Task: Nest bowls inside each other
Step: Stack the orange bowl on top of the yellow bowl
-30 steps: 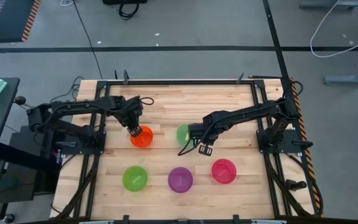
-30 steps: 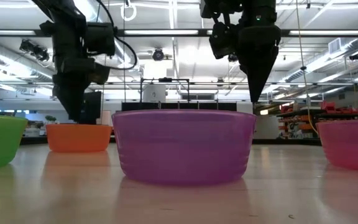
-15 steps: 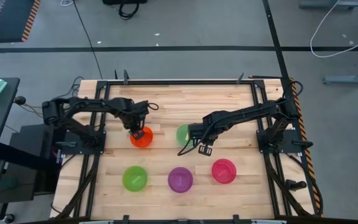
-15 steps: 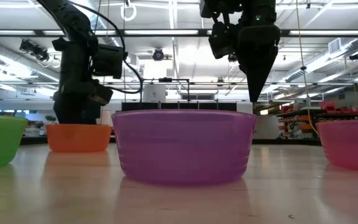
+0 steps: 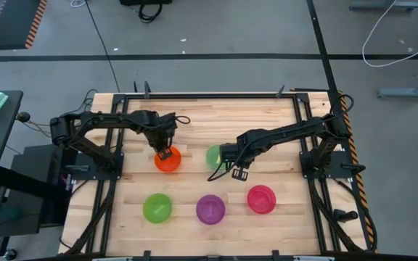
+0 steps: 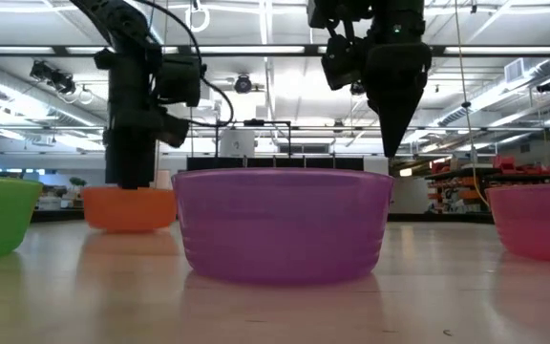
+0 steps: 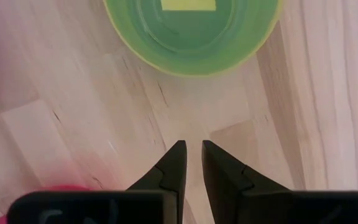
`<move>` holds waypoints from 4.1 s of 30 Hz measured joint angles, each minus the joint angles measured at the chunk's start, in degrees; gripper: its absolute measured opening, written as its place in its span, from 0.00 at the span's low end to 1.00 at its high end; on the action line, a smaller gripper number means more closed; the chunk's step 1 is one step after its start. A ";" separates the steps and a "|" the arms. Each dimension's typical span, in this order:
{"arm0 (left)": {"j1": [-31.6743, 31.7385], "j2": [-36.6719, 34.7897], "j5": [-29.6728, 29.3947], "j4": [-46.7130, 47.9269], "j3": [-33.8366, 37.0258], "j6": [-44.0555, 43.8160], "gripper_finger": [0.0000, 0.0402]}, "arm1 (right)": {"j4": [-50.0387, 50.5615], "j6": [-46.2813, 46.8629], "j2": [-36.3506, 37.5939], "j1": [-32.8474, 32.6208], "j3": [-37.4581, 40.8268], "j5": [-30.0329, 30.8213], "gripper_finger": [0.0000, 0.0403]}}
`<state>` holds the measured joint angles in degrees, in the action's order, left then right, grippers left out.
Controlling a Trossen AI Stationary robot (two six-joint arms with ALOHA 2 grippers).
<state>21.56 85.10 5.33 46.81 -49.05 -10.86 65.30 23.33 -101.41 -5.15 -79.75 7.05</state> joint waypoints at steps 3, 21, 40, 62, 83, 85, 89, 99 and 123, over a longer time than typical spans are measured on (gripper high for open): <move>0.00 0.00 -0.18 1.36 -2.69 0.53 0.04 | 3.10 -0.33 0.00 -0.02 -0.02 0.02 0.15; -5.67 0.00 -0.20 4.30 -19.65 4.07 0.02 | 2.52 5.60 0.64 -4.81 3.65 0.42 0.11; -8.97 18.92 -0.16 11.70 -43.95 8.94 0.02 | -14.01 20.18 29.34 -5.20 31.30 0.32 0.03; -5.29 45.32 7.00 24.10 -75.72 15.02 0.02 | -16.02 18.47 30.77 -9.47 35.39 4.64 0.03; -5.32 49.17 9.15 24.82 -76.24 16.19 0.02 | -17.15 18.47 30.75 -10.43 35.39 6.25 0.03; -5.26 49.76 9.13 25.57 -76.13 16.49 0.02 | -17.15 18.47 30.75 -10.43 35.39 6.25 0.03; -5.27 50.68 9.15 25.97 -76.15 16.52 0.02 | -17.20 18.39 30.75 -10.43 35.39 6.29 0.03; -5.01 51.84 9.13 25.15 -76.15 17.49 0.02 | -17.42 17.60 30.75 -10.43 35.34 6.69 0.03; -5.01 51.84 9.13 24.36 -76.15 17.12 0.07 | -17.49 17.60 30.75 -10.43 35.32 6.69 0.03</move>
<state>16.56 136.94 14.46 71.17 -125.21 6.26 47.80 40.93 -70.65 -15.57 -44.42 13.74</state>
